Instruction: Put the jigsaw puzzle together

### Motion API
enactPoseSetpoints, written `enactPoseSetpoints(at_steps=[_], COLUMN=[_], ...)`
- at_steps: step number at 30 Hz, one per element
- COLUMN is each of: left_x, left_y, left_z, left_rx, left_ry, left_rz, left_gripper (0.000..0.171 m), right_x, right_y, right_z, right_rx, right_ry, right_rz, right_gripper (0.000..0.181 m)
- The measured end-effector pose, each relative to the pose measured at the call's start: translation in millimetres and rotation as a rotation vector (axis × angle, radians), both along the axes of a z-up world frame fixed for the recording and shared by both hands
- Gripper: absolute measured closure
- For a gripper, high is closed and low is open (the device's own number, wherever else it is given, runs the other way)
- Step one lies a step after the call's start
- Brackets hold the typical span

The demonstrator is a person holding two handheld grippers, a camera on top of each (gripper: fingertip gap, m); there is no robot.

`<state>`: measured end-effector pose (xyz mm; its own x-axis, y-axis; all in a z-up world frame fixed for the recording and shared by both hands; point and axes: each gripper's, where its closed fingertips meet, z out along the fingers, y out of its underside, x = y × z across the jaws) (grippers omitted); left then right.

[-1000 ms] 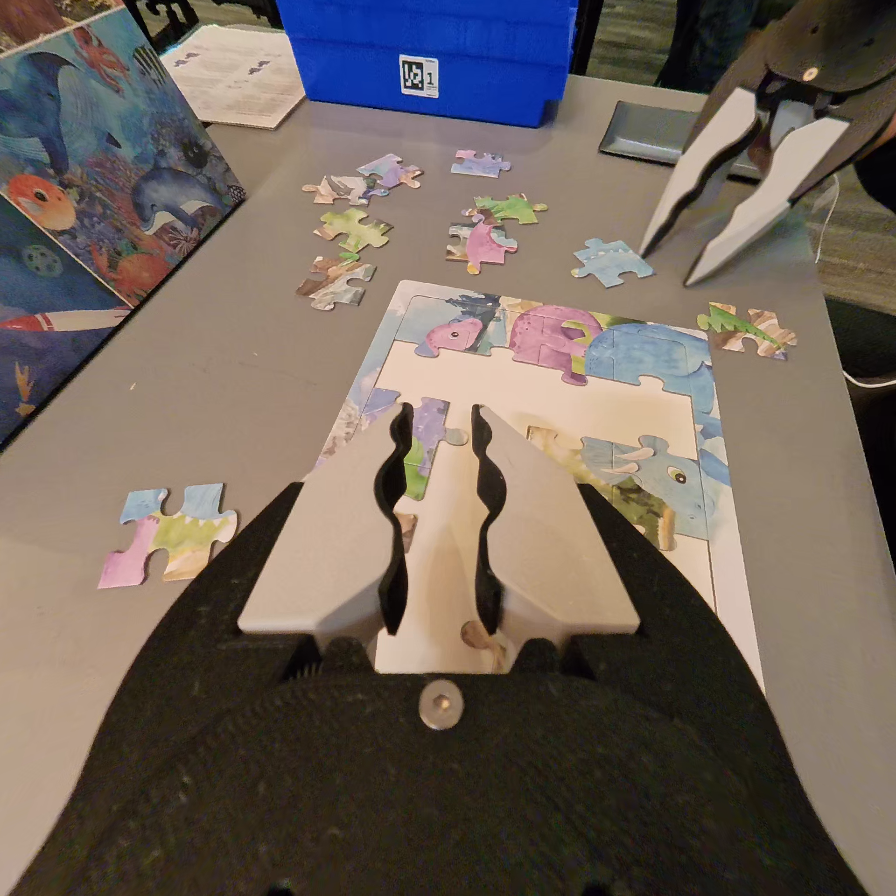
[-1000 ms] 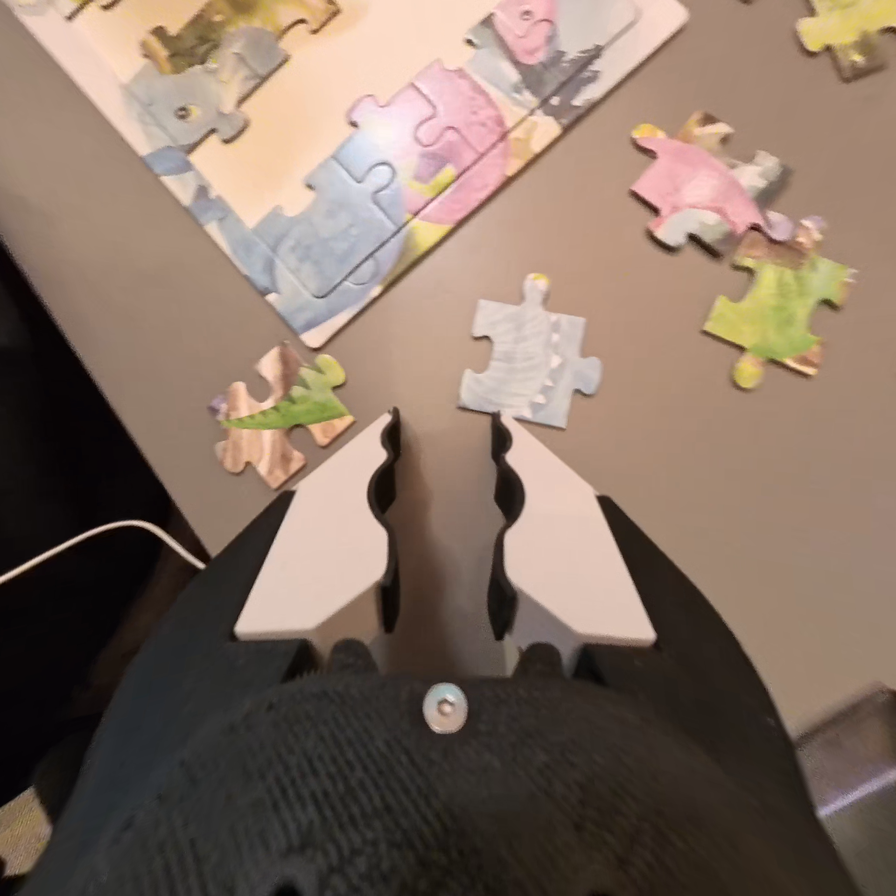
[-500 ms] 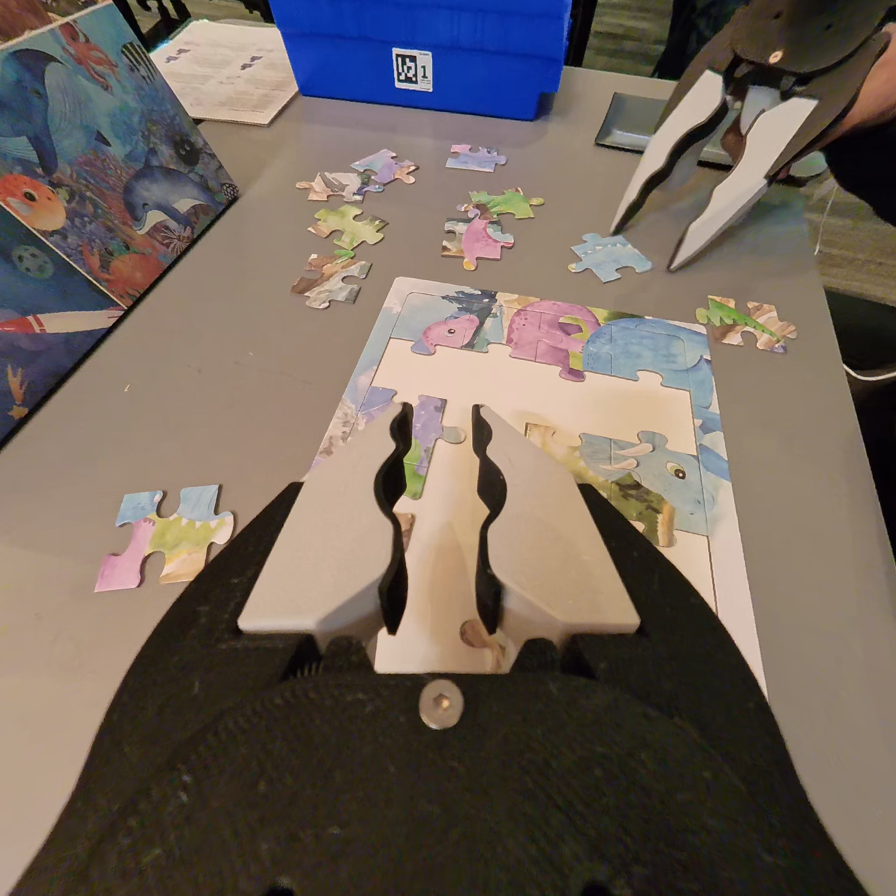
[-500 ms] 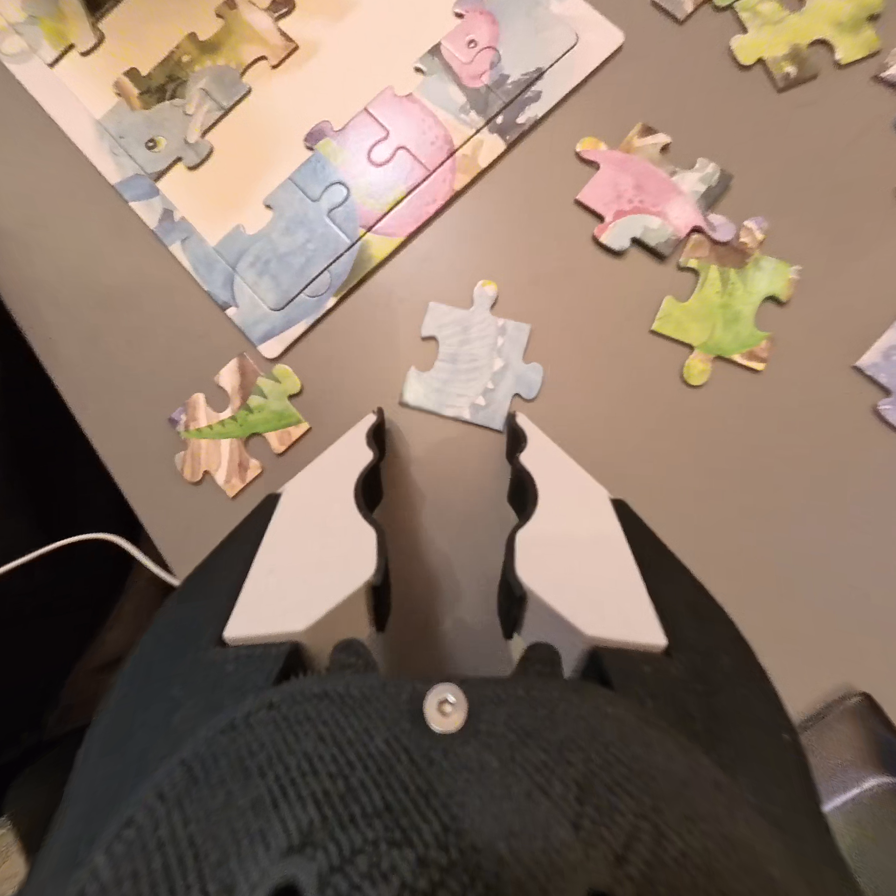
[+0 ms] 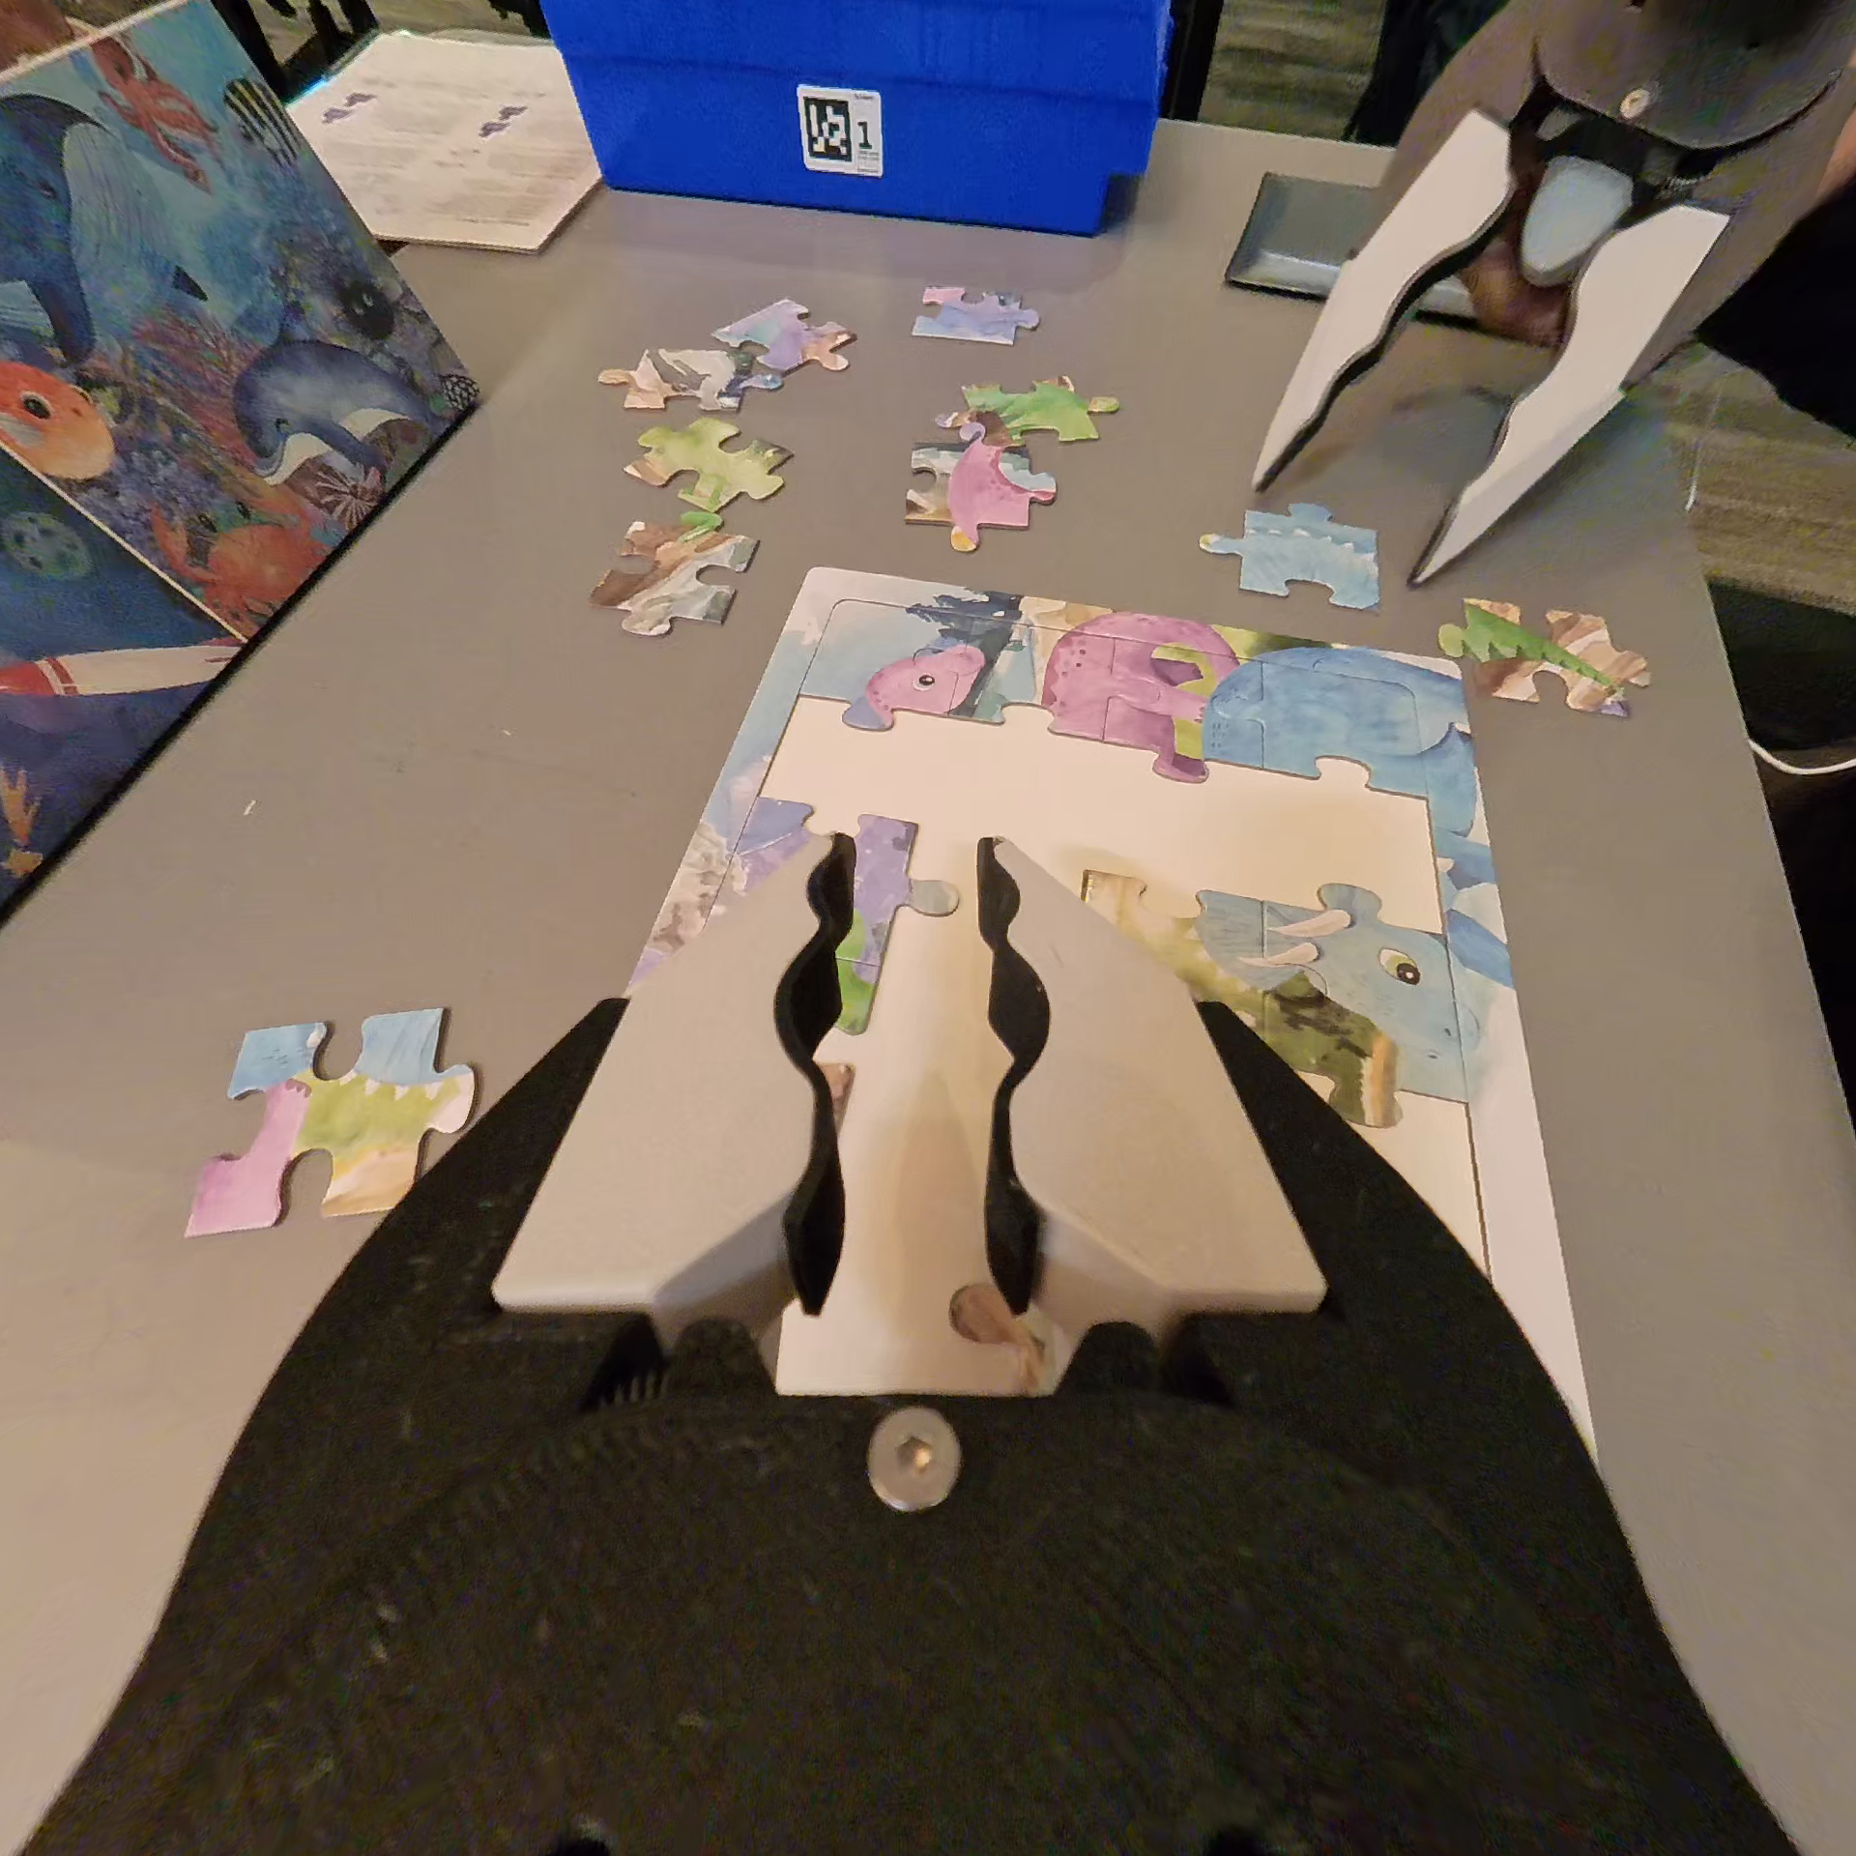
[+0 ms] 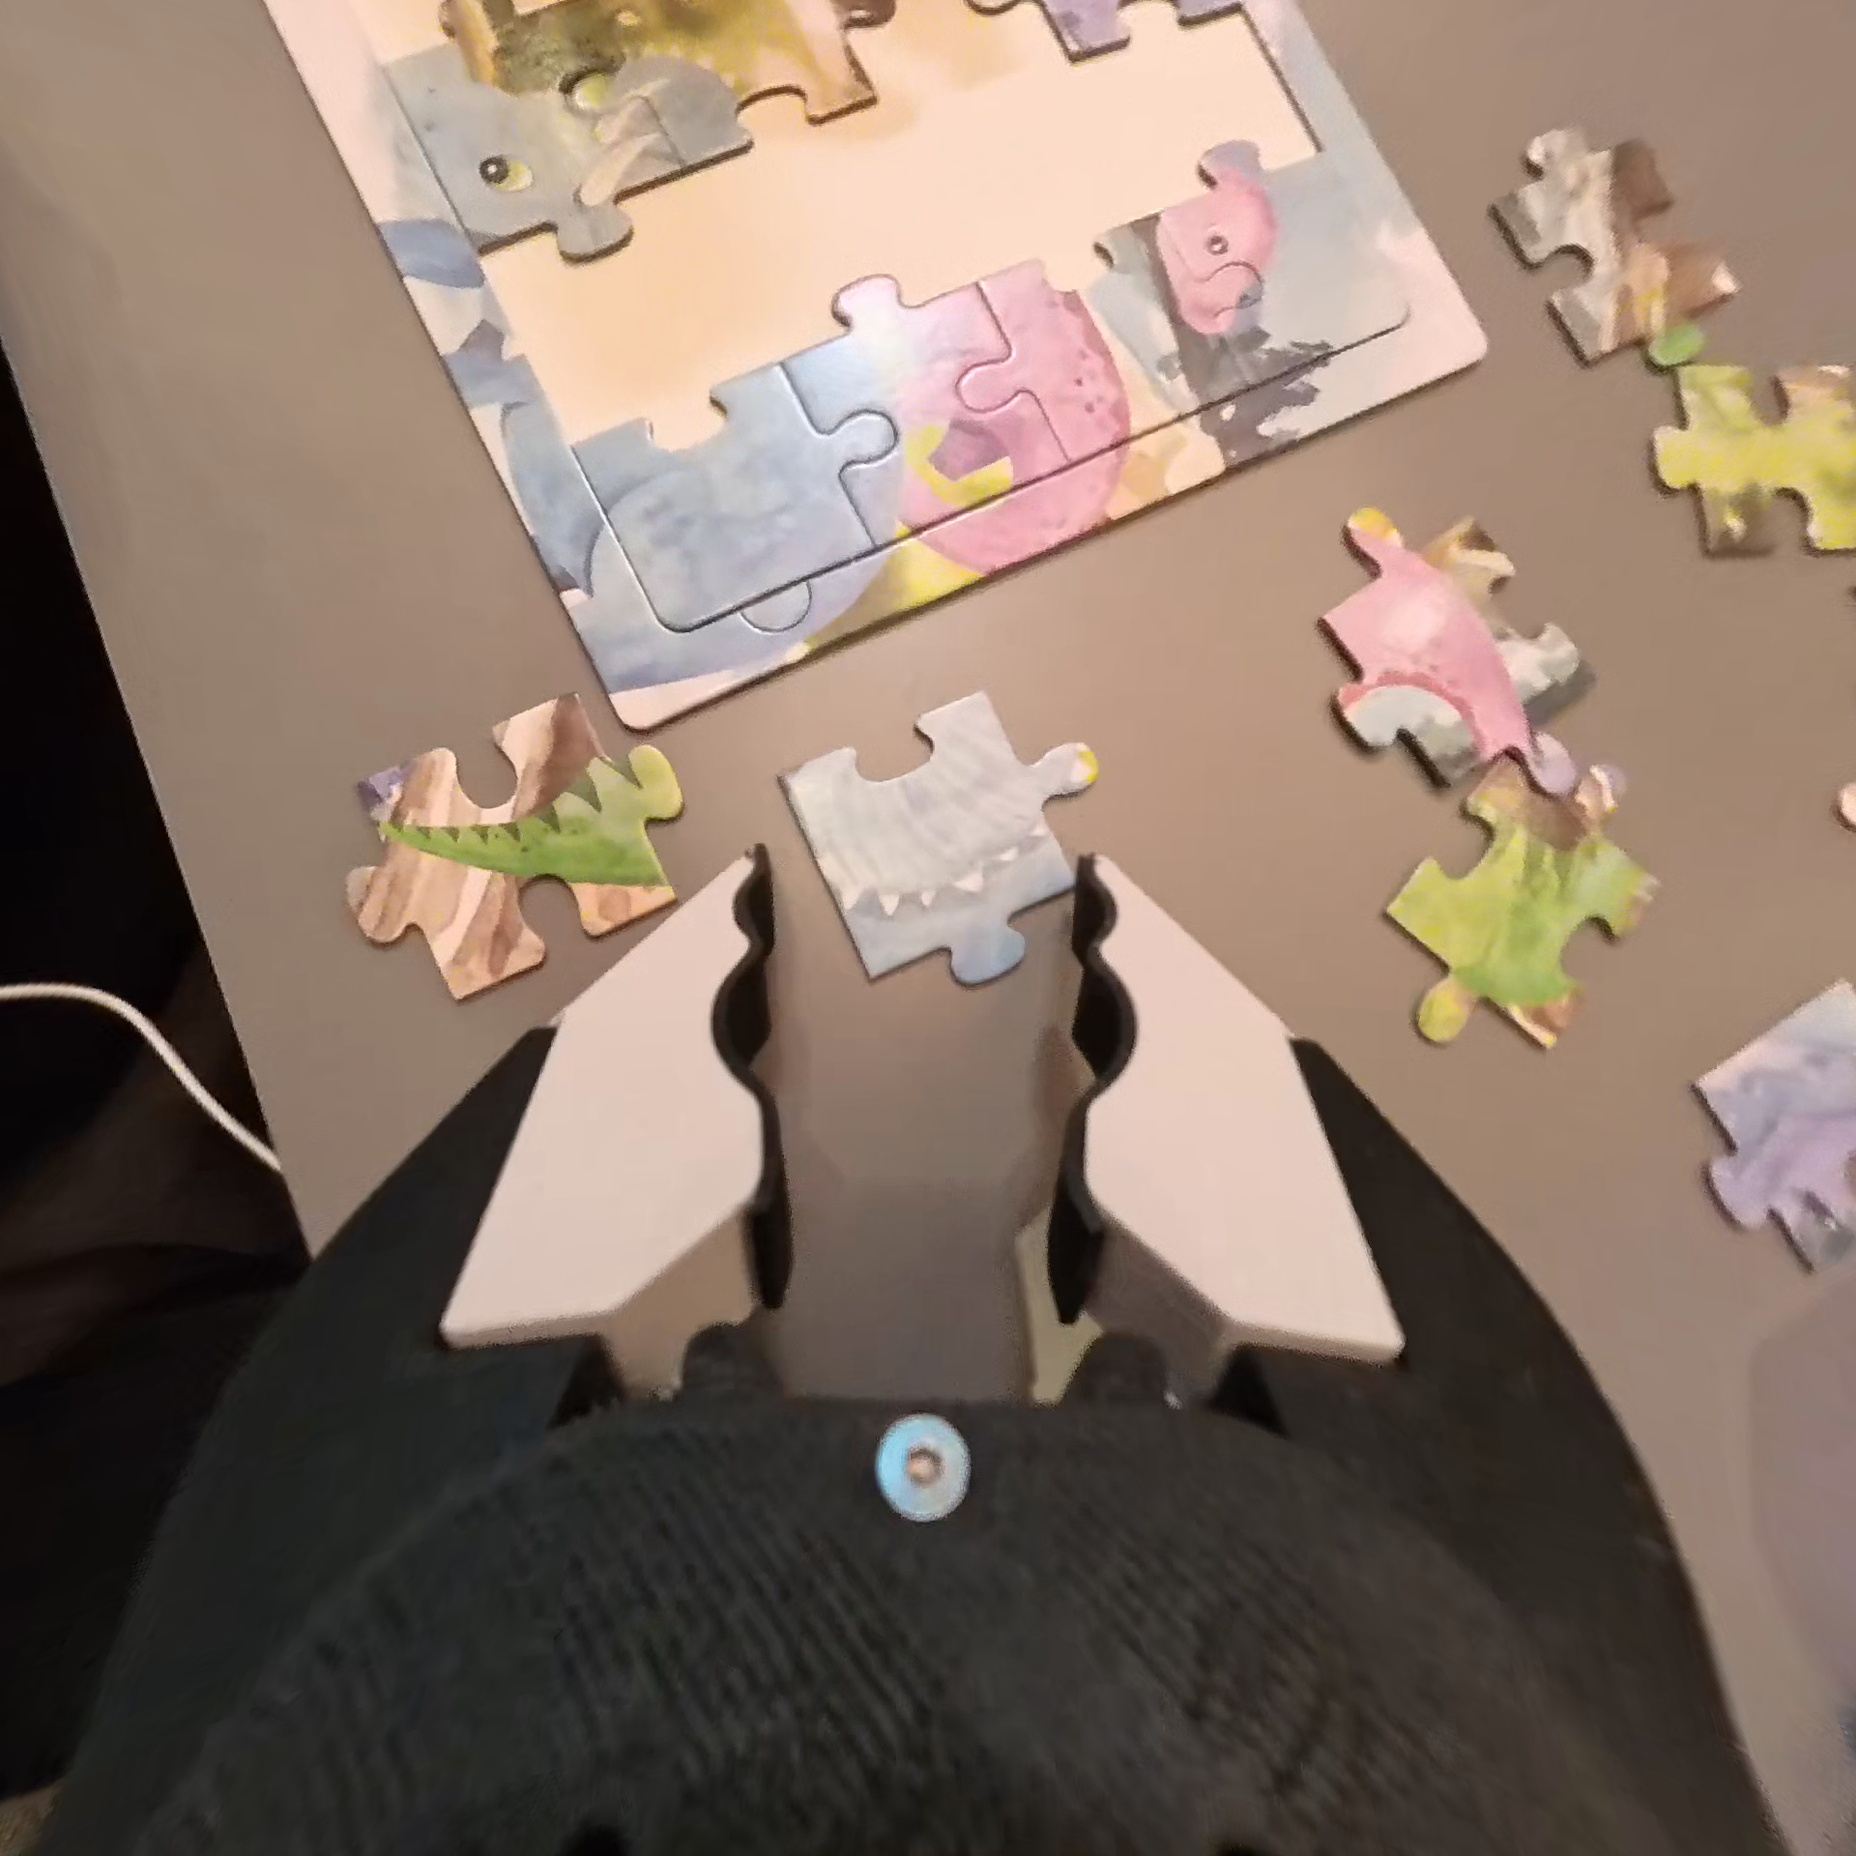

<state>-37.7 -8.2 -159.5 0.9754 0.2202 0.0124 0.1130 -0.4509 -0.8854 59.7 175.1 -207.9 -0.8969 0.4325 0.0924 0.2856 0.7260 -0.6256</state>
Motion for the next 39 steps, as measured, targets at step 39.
enactPoseSetpoints(at_steps=[39], left_x=[15], left_y=[6], left_z=[-2], left_rx=[-0.015], left_ry=[0.017], left_rz=[-0.08], left_gripper=[0.147], right_x=[4], right_y=[-119], right_z=[13], right_rx=[0.054], right_ry=[-0.026], right_rz=[0.282], right_gripper=[0.136])
